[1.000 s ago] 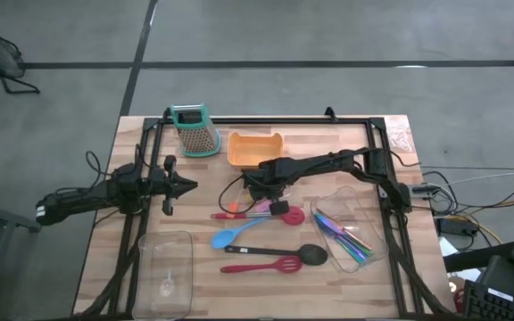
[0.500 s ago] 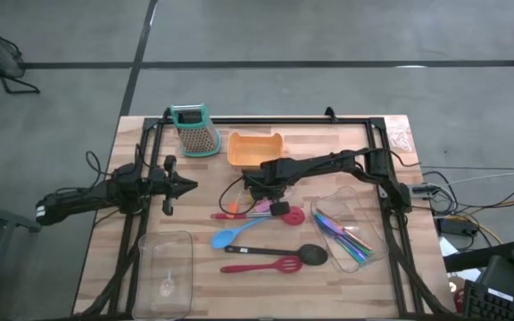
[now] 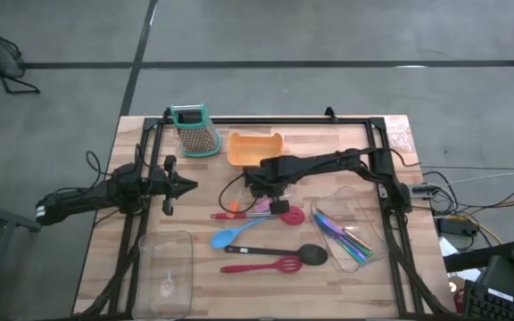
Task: Pick & Place Kitchen Items
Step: Put the yellow spatula into the yellow bin
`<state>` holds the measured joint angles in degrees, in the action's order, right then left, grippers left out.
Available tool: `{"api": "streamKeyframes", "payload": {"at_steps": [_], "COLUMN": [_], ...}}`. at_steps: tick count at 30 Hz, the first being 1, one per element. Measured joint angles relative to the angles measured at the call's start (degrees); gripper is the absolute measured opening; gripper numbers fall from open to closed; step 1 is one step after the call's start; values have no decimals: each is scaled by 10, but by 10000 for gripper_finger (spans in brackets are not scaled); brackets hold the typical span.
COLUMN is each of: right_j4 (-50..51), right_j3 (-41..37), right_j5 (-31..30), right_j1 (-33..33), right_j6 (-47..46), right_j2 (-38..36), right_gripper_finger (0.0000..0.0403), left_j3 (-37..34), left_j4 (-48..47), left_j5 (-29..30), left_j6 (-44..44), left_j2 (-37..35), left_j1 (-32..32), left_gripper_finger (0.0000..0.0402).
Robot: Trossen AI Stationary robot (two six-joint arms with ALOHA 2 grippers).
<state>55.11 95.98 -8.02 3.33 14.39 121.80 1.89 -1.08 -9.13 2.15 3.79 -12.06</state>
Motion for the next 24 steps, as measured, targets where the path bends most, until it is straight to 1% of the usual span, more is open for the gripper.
{"api": "streamKeyframes", "payload": {"at_steps": [5,9,13,17,24], "right_j4": [-5,-15,-22,-36,-41], "right_j3": [0,7,39,75,116], "right_j5": [-14,-40,-43,-59,-60], "right_j1": [1,8,19,34,87], "right_j6": [8,11,24,48,49], "right_j2": [-26,-44,-51,-48,-48], "right_gripper_finger": [8,8,8,8,8], "left_j3": [0,0,0,0,0], "left_j4": [0,0,0,0,0], "left_j5": [0,0,0,0,0], "left_j6": [0,0,0,0,0], "left_j2": [0,0,0,0,0], "left_j1": [0,0,0,0,0], "left_gripper_finger": [35,35,35,35,35]}}
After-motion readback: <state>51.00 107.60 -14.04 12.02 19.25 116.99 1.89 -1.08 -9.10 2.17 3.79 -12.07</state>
